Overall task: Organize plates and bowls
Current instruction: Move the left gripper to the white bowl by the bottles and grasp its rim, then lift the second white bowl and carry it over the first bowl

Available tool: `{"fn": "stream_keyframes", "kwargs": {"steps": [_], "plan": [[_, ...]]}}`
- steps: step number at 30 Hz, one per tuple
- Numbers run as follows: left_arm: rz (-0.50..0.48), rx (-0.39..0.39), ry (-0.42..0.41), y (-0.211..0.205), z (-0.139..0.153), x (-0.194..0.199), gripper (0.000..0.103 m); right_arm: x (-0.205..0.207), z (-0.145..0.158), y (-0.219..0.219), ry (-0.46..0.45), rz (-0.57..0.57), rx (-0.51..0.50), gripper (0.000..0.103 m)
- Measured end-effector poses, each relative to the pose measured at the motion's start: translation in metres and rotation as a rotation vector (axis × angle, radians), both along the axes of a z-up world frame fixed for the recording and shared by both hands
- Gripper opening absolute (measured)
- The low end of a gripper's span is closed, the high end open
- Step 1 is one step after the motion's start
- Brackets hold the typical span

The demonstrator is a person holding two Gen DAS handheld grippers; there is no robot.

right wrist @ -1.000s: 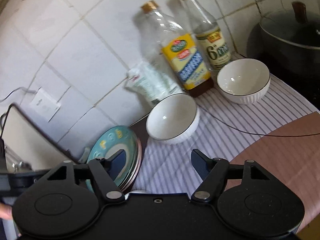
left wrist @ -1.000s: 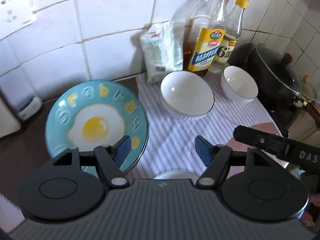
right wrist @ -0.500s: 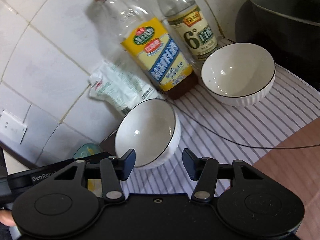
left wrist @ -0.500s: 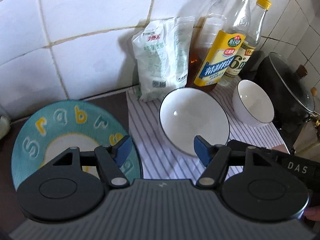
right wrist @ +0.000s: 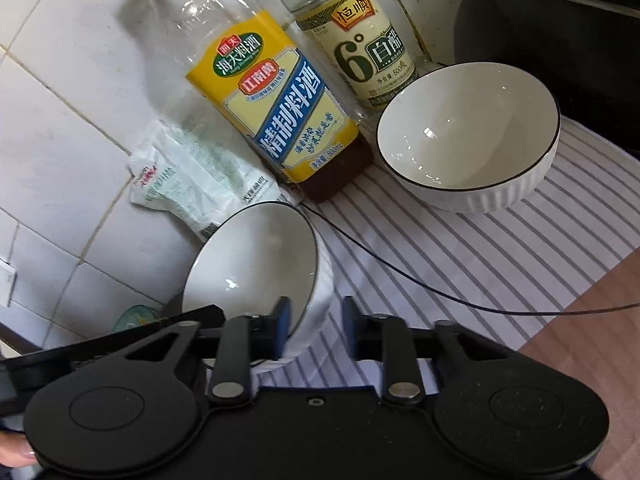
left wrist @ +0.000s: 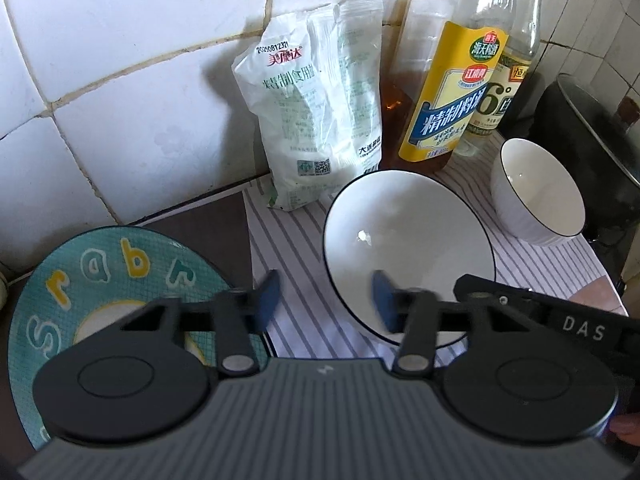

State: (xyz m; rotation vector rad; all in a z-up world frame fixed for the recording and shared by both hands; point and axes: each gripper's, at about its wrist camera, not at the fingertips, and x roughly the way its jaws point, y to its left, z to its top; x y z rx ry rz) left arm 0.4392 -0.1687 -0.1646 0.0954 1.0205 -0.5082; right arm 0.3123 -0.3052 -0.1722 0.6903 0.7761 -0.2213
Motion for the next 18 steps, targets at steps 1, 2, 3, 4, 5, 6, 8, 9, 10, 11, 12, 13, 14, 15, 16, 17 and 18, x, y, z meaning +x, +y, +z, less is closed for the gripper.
{"fn": "stream_keyframes", "kwargs": {"steps": [1, 2, 3, 4, 5, 6, 8, 9, 10, 11, 12, 13, 14, 15, 16, 17, 18], "plan": [[-0.004, 0.002, 0.001, 0.0, -0.001, 0.0, 0.027, -0.001, 0.0, 0.0, 0.001, 0.0, -0.012, 0.017], [-0.008, -0.004, 0.005, 0.0, -0.001, 0.0, 0.025, -0.001, 0.001, 0.001, 0.003, 0.0, -0.03, 0.015], [-0.014, -0.012, 0.016, 0.0, -0.002, 0.0, 0.021, -0.001, 0.002, 0.002, 0.005, 0.003, -0.046, 0.013], [-0.018, -0.018, 0.024, -0.001, -0.004, -0.001, 0.018, -0.001, 0.002, 0.002, 0.005, 0.002, -0.051, 0.013], [-0.015, -0.025, 0.035, -0.001, -0.005, -0.002, 0.017, -0.001, 0.001, 0.001, 0.006, -0.001, -0.049, 0.013], [-0.007, -0.031, 0.039, 0.0, -0.006, -0.003, 0.016, -0.001, 0.0, 0.0, 0.008, -0.005, -0.037, 0.013], [0.011, -0.044, 0.033, 0.001, -0.008, -0.004, 0.016, 0.0, 0.0, -0.001, 0.017, -0.015, -0.021, 0.012], [0.026, -0.053, 0.041, 0.002, -0.008, -0.004, 0.015, 0.001, 0.001, -0.001, 0.022, -0.015, -0.029, 0.012], [0.05, -0.069, 0.06, 0.004, -0.009, -0.003, 0.015, 0.003, 0.002, 0.001, 0.029, -0.016, -0.036, 0.012], [0.059, -0.077, 0.067, 0.005, -0.009, -0.002, 0.015, 0.004, 0.002, 0.002, 0.035, -0.02, -0.042, 0.012], [0.068, -0.085, 0.075, 0.006, -0.009, -0.002, 0.015, 0.006, 0.003, 0.003, 0.04, -0.02, -0.051, 0.013], [0.076, -0.086, 0.08, 0.007, -0.009, -0.002, 0.015, 0.008, 0.003, 0.004, 0.045, -0.018, -0.057, 0.013], [0.072, -0.076, 0.079, 0.006, -0.009, -0.003, 0.015, 0.009, 0.004, 0.005, 0.049, -0.017, -0.057, 0.013], [0.055, -0.067, 0.067, 0.004, -0.008, -0.005, 0.015, 0.009, 0.005, 0.005, 0.052, -0.015, -0.056, 0.013], [0.038, -0.068, 0.051, 0.004, -0.006, -0.008, 0.015, 0.008, 0.005, 0.004, 0.043, -0.017, -0.063, 0.013], [0.033, -0.063, 0.039, 0.004, -0.004, -0.01, 0.015, 0.005, 0.006, 0.003, 0.032, -0.025, -0.054, 0.013], [0.024, -0.056, 0.027, 0.005, -0.001, -0.013, 0.015, 0.001, 0.008, 0.002, 0.007, -0.022, -0.041, 0.013]]}}
